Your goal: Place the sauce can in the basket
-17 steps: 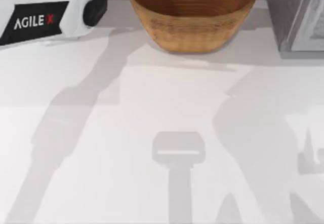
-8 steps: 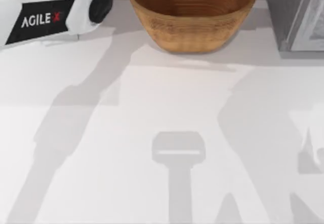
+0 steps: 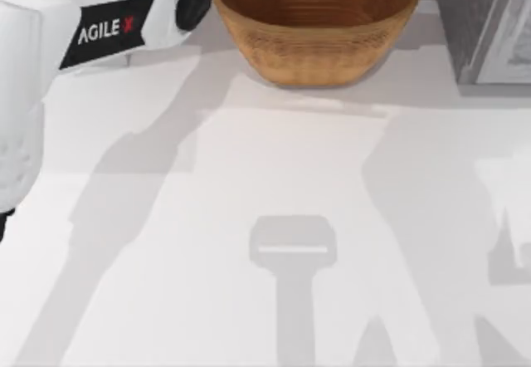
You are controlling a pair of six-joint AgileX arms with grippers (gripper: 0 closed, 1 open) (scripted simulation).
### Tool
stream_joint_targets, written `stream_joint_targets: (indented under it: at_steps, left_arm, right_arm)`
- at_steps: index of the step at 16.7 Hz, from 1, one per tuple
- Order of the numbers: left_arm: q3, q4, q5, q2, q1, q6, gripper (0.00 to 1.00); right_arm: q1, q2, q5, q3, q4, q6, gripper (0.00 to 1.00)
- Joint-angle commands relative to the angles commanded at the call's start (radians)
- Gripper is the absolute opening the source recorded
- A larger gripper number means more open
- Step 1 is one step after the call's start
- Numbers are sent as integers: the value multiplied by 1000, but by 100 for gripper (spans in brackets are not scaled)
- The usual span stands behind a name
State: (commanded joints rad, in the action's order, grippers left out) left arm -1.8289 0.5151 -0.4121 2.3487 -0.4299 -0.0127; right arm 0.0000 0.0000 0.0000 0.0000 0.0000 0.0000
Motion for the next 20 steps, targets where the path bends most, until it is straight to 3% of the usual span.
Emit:
stream_joint_targets:
  at_steps: [4,9,20]
  left_arm:
    - [-106,-26,13,75,-14,1,0]
    - [-120,-33,17,85,-17,2,0]
    - [-120,-33,17,85,-17,2,83]
  right_arm:
    - [0,0,0,0,0,0,100]
    - [0,0,0,0,0,0,100]
    - [0,0,0,0,0,0,100]
